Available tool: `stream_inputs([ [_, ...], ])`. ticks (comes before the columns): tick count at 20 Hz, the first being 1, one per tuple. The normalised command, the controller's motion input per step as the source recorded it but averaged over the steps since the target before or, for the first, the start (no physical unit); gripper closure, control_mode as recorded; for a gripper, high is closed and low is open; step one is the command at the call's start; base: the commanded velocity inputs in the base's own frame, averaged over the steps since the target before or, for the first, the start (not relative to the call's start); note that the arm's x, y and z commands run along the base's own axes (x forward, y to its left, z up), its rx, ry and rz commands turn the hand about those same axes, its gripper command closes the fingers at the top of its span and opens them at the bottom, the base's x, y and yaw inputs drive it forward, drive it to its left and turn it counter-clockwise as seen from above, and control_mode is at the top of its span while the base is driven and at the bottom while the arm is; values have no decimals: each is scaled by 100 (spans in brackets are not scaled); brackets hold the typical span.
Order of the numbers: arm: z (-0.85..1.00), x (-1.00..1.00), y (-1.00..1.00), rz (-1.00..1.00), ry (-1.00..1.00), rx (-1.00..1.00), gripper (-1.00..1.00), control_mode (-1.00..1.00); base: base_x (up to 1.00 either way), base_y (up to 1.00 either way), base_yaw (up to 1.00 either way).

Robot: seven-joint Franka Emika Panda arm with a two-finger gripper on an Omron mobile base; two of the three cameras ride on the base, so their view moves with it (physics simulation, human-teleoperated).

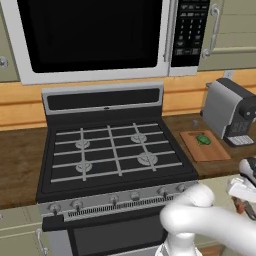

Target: Place the appropriate cutting tool for cutting the broccoli skin on the cutting board.

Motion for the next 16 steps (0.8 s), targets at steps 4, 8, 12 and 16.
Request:
stream_inputs([
  [4, 53, -76, 5, -40, 7, 1, 100, -100, 0, 0, 0],
  [8, 73, -65, 0, -44, 7, 1, 100, -100, 0, 0, 0],
  [12, 100, -38, 0, -37, 0, 0, 100, -100, 0, 0, 0],
  [16, 100, -14, 0, -33, 0, -6, 100, -100, 0, 0, 0],
])
